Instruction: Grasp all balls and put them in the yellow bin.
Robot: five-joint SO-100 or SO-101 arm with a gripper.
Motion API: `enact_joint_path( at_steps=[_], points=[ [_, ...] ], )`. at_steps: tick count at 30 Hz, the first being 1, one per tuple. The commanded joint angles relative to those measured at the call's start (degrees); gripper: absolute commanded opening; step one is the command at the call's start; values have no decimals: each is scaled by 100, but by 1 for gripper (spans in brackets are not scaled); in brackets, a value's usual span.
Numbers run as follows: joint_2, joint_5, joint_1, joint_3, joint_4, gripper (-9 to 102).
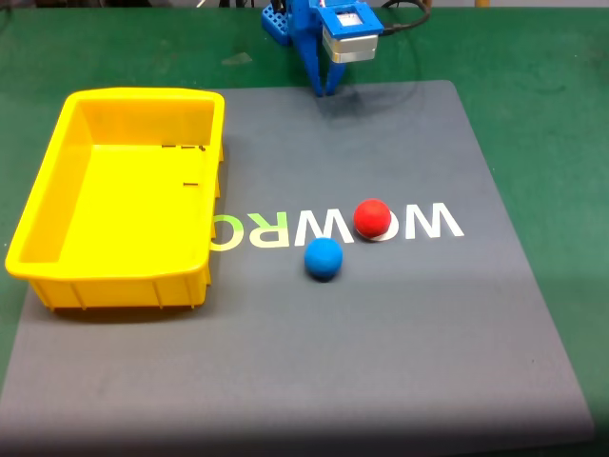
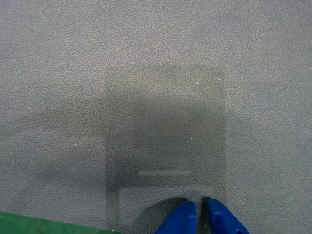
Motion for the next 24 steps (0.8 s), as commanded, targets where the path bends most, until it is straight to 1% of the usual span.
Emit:
enact_joint_path(
  at_steps=[1,15,18,20,24],
  points=[
    [316,-316,-105,185,316,0],
    [316,-264,-105,185,316,0],
    [308,62,-79,185,0,1],
    [308,97,70,176,-369,10],
    [299,-202,466,132,-1345,23]
  ],
)
